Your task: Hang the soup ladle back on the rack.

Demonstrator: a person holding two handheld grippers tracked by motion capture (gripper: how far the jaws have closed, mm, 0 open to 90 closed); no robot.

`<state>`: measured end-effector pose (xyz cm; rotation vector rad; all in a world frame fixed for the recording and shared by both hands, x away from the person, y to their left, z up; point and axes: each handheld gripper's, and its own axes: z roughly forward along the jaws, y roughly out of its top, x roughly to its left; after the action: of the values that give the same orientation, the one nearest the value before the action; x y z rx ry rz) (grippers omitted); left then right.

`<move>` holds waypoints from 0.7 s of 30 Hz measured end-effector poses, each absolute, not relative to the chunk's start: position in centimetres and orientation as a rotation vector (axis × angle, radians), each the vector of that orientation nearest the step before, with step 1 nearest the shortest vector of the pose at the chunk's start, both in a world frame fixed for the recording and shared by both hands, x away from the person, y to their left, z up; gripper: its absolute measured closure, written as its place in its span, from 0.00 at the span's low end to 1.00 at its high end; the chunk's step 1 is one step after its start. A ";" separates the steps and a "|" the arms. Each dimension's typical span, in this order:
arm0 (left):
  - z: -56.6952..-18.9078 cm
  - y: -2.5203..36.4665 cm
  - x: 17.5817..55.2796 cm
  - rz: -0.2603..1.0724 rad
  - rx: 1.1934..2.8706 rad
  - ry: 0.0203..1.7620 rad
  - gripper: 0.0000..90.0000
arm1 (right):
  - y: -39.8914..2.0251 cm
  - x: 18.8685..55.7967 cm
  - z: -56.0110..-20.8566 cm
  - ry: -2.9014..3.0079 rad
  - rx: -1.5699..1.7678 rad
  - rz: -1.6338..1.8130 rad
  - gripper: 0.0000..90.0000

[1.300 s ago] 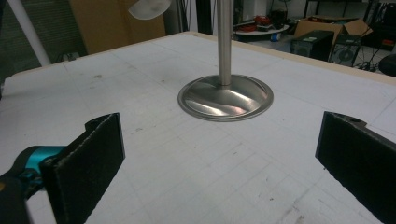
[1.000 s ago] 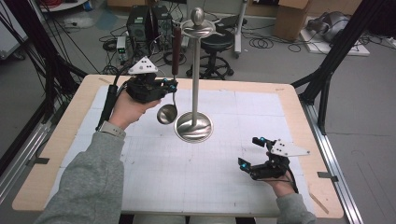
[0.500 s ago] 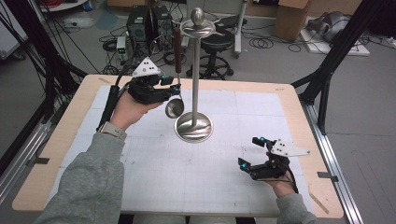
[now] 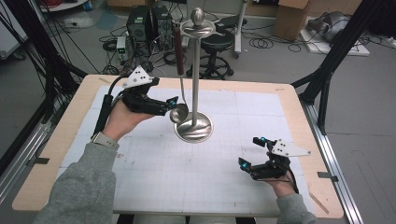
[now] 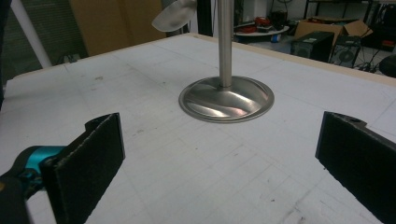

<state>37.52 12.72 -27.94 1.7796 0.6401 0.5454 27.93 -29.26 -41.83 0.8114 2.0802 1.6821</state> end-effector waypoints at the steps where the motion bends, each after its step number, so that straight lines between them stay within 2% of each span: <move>1: -28.2 12.9 37.4 0.519 1.775 0.644 0.02 | -29.3 27.9 -41.8 2.080 0.814 1.682 0.00; 6: -29.0 13.7 36.6 0.452 1.739 0.610 0.02 | -29.3 27.9 -41.8 2.081 0.815 1.678 0.00; 9: -30.0 14.3 35.7 0.454 1.729 0.564 0.02 | -29.4 27.9 -41.8 2.072 0.818 1.677 0.00; 21: -32.9 17.6 34.6 0.474 1.700 0.634 0.02 | -29.4 27.9 -41.9 2.077 0.819 1.671 0.00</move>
<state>34.57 17.60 -32.94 1.7000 0.6336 0.4737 27.92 -29.38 -41.86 0.8192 2.0770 1.6709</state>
